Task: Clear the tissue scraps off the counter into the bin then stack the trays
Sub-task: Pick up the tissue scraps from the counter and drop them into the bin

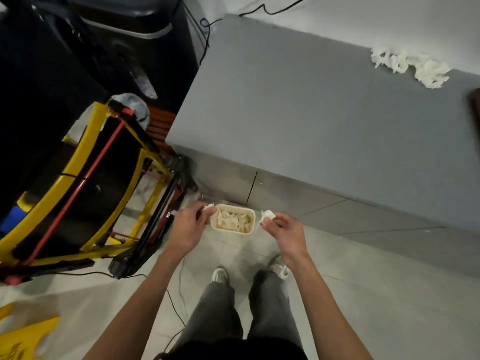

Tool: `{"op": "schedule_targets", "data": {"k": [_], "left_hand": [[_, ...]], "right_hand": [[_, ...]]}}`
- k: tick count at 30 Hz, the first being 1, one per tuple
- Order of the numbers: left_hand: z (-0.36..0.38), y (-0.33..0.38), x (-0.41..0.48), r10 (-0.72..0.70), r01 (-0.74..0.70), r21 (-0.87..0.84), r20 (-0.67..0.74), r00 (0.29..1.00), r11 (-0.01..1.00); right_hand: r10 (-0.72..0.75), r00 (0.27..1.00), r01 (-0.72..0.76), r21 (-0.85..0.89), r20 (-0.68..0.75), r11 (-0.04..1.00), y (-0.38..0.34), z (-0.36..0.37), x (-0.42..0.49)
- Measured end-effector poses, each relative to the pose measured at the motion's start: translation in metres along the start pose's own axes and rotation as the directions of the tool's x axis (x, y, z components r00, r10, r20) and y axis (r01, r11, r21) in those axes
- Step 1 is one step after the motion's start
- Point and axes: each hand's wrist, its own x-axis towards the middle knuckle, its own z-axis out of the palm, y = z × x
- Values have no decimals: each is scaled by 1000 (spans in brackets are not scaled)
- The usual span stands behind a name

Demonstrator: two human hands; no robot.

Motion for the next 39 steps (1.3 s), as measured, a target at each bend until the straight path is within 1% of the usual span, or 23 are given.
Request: {"op": "schedule_targets", "data": {"k": [2, 6, 11, 15, 18, 20, 23, 28, 31, 33, 35, 36, 39], "left_hand": [[9, -28, -4, -29, 28, 27, 24, 999, 999], [44, -85, 2, -98, 96, 28, 91, 991, 995], [105, -166, 32, -130, 118, 108, 117, 984, 987], [170, -234, 71, -186, 159, 168, 159, 970, 973], [214, -274, 107, -189, 156, 214, 142, 972, 964], [242, -294, 136, -191, 164, 203, 121, 974, 965], [284, -331, 181, -220, 196, 182, 123, 968, 963], [343, -372, 244, -240, 177, 342, 151, 959, 923], [367, -391, 264, -274, 165, 443, 196, 941, 881], [373, -395, 268, -281, 123, 494, 259, 924, 861], [368, -389, 263, -252, 80, 503, 285, 925, 861], [363, -383, 257, -233, 63, 505, 280, 931, 861], [331, -357, 234, -198, 34, 530, 256, 946, 847]], "right_hand": [[45, 998, -45, -4, -32, 999, 25, 11, 6], [135, 987, -136, -11, -90, 991, 76, 35, 38], [203, 978, -209, -173, -50, 962, 165, 68, 110], [242, 966, -257, -286, -87, 923, 257, 84, 190], [246, 960, -277, -377, -131, 883, 283, 102, 230], [213, 963, -265, -434, -166, 861, 297, 113, 260], [168, 966, -243, -472, -196, 848, 324, 130, 311], [230, 950, -300, -409, -213, 862, 391, 158, 404], [214, 965, -262, -471, -153, 842, 438, 168, 457], [221, 968, -253, -481, -122, 839, 450, 171, 472], [204, 974, -228, -480, -101, 847, 458, 168, 476], [188, 977, -212, -484, -97, 849, 451, 164, 466], [122, 988, -151, -524, -90, 838, 388, 154, 400]]}}
